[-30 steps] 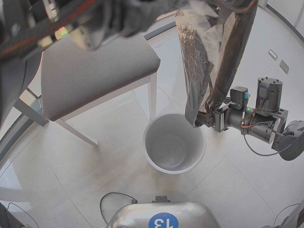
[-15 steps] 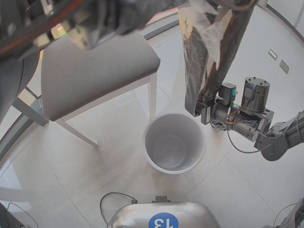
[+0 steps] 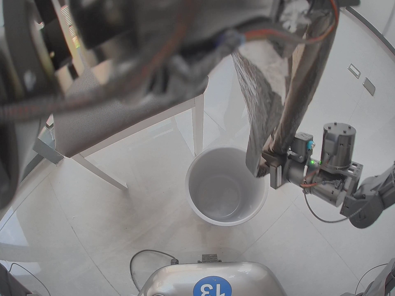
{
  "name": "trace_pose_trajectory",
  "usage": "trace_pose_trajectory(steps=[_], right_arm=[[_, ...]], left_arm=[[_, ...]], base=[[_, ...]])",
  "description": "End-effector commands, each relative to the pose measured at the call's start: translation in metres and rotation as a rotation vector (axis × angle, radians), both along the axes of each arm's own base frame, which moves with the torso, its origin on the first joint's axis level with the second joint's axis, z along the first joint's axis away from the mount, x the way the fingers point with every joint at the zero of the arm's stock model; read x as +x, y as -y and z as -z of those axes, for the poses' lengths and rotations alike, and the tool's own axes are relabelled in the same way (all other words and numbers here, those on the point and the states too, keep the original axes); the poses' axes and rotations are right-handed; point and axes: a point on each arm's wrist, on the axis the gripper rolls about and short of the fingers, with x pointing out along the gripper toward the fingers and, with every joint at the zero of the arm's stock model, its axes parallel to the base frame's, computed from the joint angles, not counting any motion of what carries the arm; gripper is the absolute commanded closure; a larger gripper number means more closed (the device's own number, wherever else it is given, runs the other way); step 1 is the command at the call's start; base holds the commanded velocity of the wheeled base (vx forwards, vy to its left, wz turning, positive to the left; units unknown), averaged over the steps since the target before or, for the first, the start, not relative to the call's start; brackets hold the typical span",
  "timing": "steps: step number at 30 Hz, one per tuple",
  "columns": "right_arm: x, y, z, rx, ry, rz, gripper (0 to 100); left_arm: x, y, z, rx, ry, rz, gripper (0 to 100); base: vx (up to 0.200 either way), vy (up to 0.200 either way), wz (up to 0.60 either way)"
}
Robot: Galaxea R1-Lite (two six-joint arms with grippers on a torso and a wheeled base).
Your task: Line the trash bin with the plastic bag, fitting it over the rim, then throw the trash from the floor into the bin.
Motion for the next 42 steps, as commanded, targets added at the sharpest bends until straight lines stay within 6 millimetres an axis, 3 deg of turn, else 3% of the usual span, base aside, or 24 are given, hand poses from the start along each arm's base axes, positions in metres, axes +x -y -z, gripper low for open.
trace_pose_trajectory(steps=[1,2,3,5,10,15,22,28,35,41,42], right_arm=[[-0.091,0.044,0.012,-0.059,-0.059,-0.042,100],[-0.103,0.049,0.018,-0.075,-0.079,-0.057,100],[-0.103,0.049,0.018,-0.075,-0.079,-0.057,100],[-0.126,0.059,0.035,-0.116,-0.133,-0.091,100],[-0.14,0.055,0.047,-0.162,-0.174,-0.211,100],[-0.139,0.028,0.053,-0.198,-0.194,-0.323,100],[-0.116,-0.026,0.06,-0.209,-0.209,-0.418,100],[-0.106,-0.048,0.071,-0.222,-0.228,-0.443,100],[-0.1,-0.055,0.08,-0.159,-0.263,-0.416,100],[-0.105,-0.039,0.092,-0.176,-0.314,-0.383,100],[-0.11,-0.026,0.095,-0.187,-0.331,-0.362,100]], left_arm=[[0.004,-0.002,0.054,0.223,-0.093,-0.018,100],[0.002,-0.006,0.06,0.261,-0.109,-0.016,100],[0.002,-0.006,0.06,0.261,-0.109,-0.016,100],[-0.007,-0.024,0.08,0.362,-0.156,-0.019,100],[-0.024,-0.059,0.104,0.442,-0.191,-0.056,100],[-0.038,-0.086,0.11,0.463,-0.197,-0.077,100],[-0.046,-0.11,0.105,0.477,-0.203,-0.094,100],[-0.047,-0.113,0.11,0.499,-0.217,-0.092,100],[-0.038,-0.092,0.121,0.529,-0.254,-0.087,100],[-0.02,-0.067,0.144,0.497,-0.38,-0.036,100],[-0.01,-0.059,0.15,0.469,-0.377,0.008,100]], base=[[0.0,0.0,0.0],[0.0,0.0,0.0],[0.0,0.0,0.0],[0.0,0.0,0.0],[0.0,0.0,0.0],[0.0,0.0,0.0],[0.0,0.0,0.0],[0.0,0.0,0.0],[0.0,0.0,0.0],[0.0,0.0,0.0],[0.0,0.0,0.0]])
